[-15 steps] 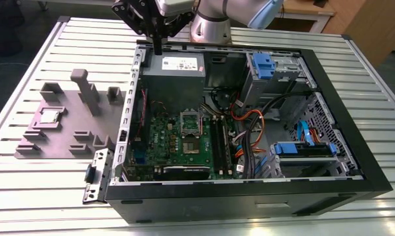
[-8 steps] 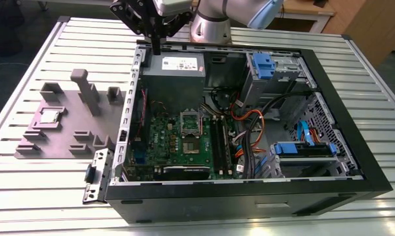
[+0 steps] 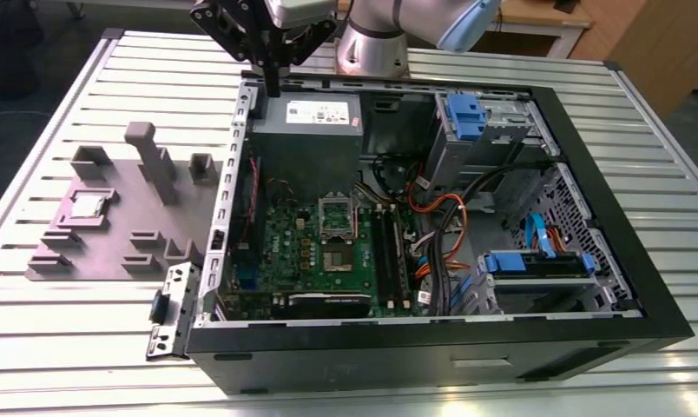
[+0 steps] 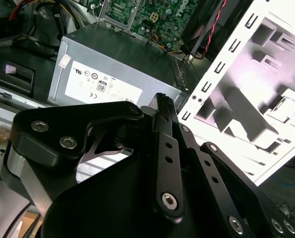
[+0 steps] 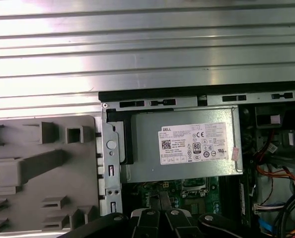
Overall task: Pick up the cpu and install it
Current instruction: 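Reach for the cpu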
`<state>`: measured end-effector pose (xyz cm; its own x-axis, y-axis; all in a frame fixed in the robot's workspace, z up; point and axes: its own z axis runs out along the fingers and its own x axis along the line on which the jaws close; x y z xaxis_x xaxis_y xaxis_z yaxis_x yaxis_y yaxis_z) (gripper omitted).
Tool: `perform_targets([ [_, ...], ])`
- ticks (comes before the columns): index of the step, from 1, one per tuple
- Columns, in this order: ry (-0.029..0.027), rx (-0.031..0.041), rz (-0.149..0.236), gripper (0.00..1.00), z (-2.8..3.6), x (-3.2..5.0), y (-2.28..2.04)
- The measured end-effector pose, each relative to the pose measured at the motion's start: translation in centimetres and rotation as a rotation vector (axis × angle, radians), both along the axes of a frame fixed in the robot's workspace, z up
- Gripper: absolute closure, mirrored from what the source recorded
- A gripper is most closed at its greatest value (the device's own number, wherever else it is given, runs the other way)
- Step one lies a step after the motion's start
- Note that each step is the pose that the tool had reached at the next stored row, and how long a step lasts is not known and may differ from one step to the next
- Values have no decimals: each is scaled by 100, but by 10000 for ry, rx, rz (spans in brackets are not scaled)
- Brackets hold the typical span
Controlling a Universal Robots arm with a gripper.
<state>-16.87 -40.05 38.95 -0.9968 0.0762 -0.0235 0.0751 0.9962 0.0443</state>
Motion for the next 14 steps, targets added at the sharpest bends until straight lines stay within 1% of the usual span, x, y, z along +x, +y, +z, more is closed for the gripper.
perform_targets([
  [14, -1, 0, 0, 89, -1, -52, 0],
])
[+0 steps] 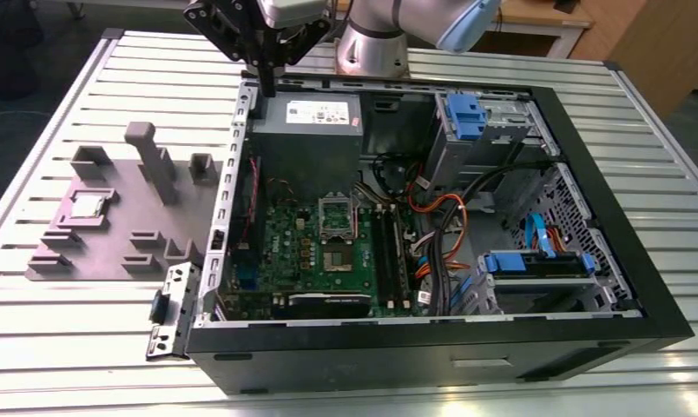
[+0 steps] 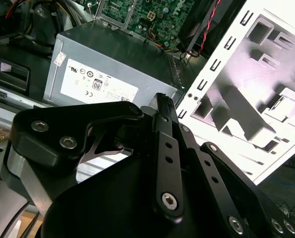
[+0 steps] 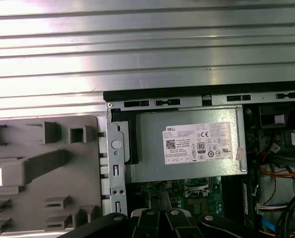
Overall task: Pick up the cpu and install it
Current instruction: 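Reach for the cpu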
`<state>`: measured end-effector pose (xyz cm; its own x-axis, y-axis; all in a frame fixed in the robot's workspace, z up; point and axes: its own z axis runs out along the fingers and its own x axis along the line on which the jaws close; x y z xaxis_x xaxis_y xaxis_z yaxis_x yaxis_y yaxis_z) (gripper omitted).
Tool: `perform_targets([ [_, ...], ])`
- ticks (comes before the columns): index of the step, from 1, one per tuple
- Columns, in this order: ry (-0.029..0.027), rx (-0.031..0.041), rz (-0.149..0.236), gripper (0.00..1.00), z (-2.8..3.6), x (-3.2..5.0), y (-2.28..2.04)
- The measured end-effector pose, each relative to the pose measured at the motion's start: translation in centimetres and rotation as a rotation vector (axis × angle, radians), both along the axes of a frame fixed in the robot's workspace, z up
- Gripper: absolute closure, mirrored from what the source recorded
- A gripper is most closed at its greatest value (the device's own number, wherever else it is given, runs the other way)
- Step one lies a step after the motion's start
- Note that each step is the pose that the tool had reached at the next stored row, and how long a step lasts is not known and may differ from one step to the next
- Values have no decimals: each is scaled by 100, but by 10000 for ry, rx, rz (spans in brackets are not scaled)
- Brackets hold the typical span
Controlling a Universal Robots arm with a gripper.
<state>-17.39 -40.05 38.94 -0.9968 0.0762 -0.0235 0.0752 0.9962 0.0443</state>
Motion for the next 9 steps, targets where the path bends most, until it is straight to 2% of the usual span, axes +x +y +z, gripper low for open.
perform_targets([
  [9, 0, -1, 0, 89, -1, -34, 0],
])
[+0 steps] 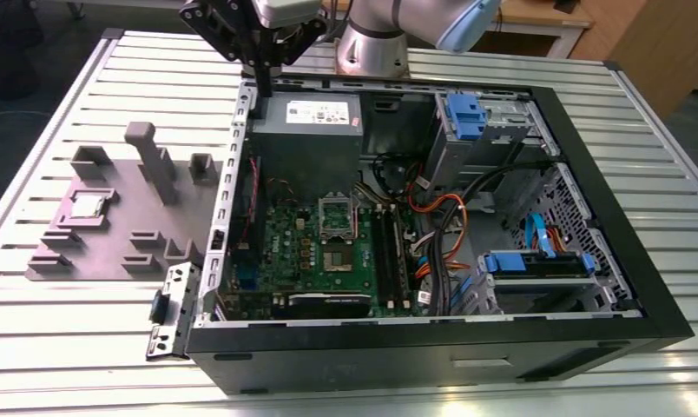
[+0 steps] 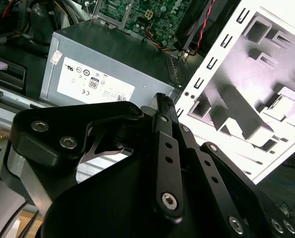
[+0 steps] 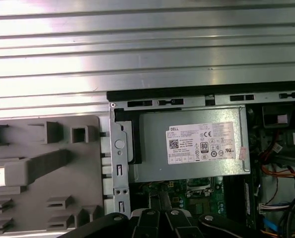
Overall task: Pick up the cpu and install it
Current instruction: 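Reach for the cpu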
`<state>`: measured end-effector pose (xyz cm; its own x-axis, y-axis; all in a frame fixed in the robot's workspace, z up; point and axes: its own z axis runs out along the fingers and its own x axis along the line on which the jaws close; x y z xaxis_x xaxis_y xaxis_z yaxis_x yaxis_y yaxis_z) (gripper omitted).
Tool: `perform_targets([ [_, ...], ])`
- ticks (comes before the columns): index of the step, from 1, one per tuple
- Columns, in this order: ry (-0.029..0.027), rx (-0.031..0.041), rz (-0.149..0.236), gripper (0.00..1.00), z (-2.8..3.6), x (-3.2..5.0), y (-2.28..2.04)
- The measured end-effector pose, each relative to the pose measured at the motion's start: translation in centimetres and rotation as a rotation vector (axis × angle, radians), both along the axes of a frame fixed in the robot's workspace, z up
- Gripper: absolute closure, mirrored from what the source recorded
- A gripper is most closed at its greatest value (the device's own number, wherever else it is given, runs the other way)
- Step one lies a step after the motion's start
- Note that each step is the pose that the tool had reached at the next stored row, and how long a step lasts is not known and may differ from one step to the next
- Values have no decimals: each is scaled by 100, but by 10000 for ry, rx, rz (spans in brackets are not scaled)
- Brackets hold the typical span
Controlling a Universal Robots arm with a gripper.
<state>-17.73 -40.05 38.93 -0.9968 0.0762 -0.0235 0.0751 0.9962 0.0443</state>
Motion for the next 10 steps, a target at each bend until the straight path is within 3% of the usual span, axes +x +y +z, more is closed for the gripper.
perform_targets([
  [10, 0, 0, 0, 89, -2, -41, 0],
])
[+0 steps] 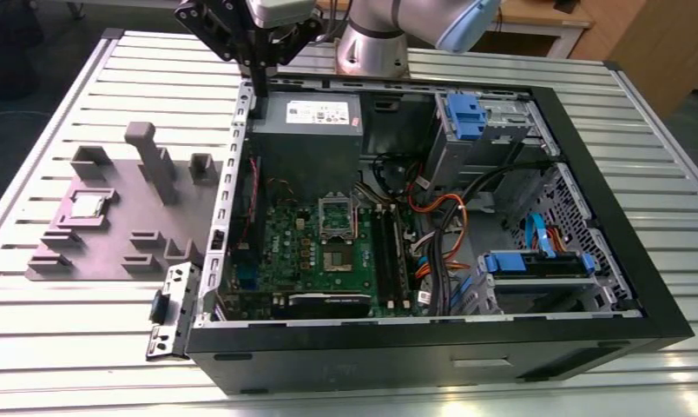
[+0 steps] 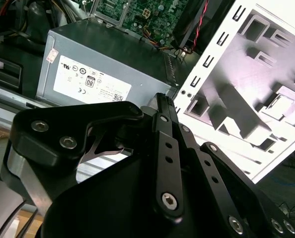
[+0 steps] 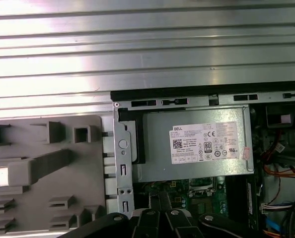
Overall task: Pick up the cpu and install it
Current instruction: 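Reach for the cpu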
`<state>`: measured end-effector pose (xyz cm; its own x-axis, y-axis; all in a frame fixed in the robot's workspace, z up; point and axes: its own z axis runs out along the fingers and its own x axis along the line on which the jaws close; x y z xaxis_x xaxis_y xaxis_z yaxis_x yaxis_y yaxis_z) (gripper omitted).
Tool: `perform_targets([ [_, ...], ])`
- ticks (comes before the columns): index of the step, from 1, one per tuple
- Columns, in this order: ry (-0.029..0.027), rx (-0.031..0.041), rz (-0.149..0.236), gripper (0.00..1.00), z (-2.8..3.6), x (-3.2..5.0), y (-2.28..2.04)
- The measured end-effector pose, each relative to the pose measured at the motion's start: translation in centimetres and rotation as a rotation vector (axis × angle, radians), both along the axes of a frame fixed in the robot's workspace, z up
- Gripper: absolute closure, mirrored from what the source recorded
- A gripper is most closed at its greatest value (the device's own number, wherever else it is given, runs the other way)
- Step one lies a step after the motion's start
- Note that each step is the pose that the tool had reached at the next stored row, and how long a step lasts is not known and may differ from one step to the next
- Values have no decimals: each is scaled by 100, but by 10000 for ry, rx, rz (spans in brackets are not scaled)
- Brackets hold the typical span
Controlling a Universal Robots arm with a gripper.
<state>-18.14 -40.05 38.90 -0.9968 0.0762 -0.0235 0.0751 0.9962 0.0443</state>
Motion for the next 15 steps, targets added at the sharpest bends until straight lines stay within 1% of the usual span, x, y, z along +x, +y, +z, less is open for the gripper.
perform_targets([
  [15, 0, 0, 0, 89, -1, -33, 0],
])
